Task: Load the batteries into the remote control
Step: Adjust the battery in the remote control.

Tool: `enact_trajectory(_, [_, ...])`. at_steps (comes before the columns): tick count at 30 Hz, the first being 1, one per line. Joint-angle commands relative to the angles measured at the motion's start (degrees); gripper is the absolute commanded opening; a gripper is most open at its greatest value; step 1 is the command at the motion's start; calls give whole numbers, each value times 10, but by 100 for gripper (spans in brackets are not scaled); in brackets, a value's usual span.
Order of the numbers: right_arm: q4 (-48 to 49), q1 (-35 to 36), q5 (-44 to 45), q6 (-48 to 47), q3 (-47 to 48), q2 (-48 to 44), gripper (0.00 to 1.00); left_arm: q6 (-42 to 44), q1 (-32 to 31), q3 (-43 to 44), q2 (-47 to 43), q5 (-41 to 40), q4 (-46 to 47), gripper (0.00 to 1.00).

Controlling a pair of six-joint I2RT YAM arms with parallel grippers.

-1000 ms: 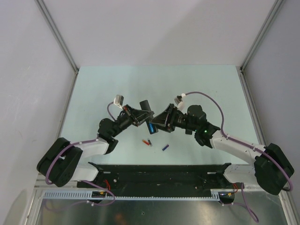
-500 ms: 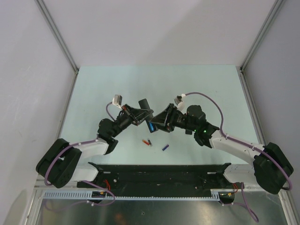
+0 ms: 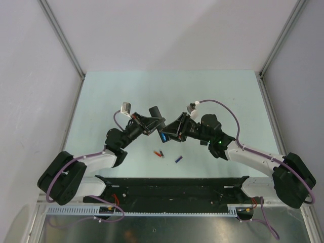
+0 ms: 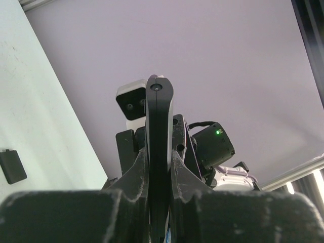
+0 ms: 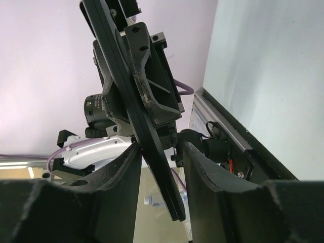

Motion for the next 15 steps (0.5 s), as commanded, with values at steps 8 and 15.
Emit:
enact_trajectory(8, [-23,5,6,-8,-6,-2,33,-1,-2,13,-28,-33,88,0])
enact_trajectory(15, [-12,14,-5,-8,-8,12,20,-5,-2,19,-25,-32,89,0])
